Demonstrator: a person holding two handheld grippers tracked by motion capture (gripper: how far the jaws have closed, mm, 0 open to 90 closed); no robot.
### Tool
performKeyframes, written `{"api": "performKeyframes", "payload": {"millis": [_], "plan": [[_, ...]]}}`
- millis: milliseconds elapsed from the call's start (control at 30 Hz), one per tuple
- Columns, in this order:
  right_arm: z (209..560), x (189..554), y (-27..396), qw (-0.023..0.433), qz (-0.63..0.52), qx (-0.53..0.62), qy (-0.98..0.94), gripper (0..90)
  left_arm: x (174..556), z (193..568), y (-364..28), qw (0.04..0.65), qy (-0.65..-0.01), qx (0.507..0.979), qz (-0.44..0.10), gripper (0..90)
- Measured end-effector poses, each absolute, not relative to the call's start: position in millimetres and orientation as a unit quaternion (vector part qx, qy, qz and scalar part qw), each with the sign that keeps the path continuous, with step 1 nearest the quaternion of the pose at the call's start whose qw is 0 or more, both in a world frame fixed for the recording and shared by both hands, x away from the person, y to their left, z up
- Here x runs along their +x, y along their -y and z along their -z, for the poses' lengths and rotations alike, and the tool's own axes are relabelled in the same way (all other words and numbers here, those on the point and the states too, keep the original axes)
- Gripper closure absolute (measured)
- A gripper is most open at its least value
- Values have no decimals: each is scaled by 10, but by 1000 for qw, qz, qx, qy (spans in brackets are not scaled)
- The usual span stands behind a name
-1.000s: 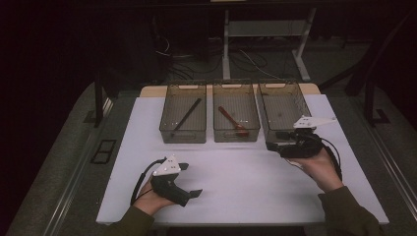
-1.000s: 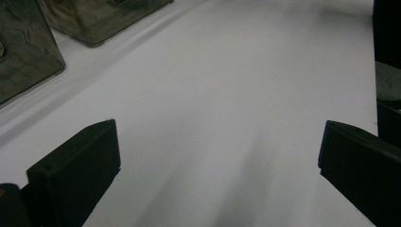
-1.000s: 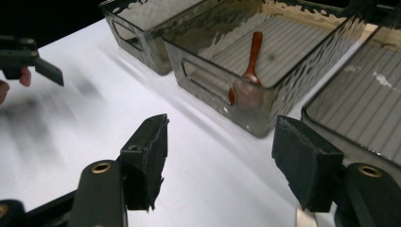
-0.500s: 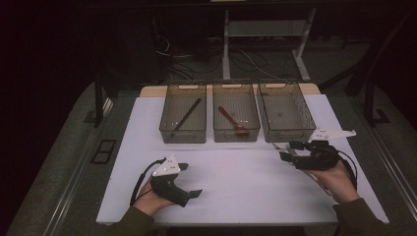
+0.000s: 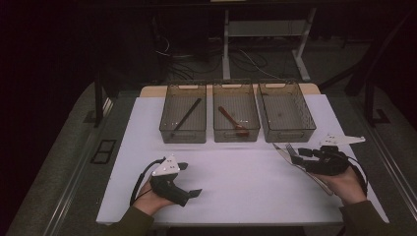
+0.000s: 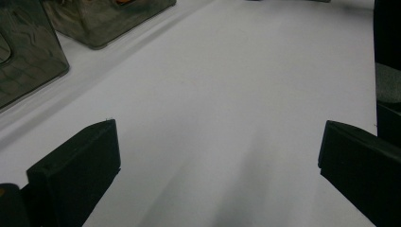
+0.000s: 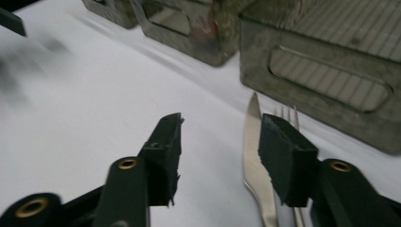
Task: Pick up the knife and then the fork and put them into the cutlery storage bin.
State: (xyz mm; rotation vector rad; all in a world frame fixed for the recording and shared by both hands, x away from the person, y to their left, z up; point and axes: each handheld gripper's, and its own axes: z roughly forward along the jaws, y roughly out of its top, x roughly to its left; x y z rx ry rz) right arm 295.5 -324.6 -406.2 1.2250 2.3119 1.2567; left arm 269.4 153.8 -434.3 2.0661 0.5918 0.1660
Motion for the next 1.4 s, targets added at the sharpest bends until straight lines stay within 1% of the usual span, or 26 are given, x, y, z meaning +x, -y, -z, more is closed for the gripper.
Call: {"api": "performKeyframes", "payload": {"millis": [300,367,500,567,700,800,1033,1167,1400], "plan": [[4196,3042,3356,132,-388,439,-799,751,2695,4347,-1533,472,-240,845,-68,0],[4223,3061,3379,129,-378,446,-801,779,2693,4345,-1534,472,-240,846,-69,0],[4277,3089,3396,140,-348,446,-813,783,2694,4342,-1537,472,-240,845,-69,0],[4290,3099,3399,138,-334,448,-818,783,2690,4341,-1536,472,-241,845,-68,0],[4259,3130,3406,144,-303,437,-835,779,2693,4340,-1535,471,-239,846,-69,0],[4226,3166,3398,138,-282,438,-842,781,2692,4345,-1532,471,-240,846,-68,0],[4172,3324,3337,100,-218,434,-868,777,2696,4349,-1533,472,-241,846,-68,0],[4202,3404,3291,75,-184,429,-881,776,2699,4349,-1537,471,-242,845,-68,0],[4240,3490,3244,57,-149,429,-889,788,2699,4352,-1536,471,-241,846,-67,0]]}}
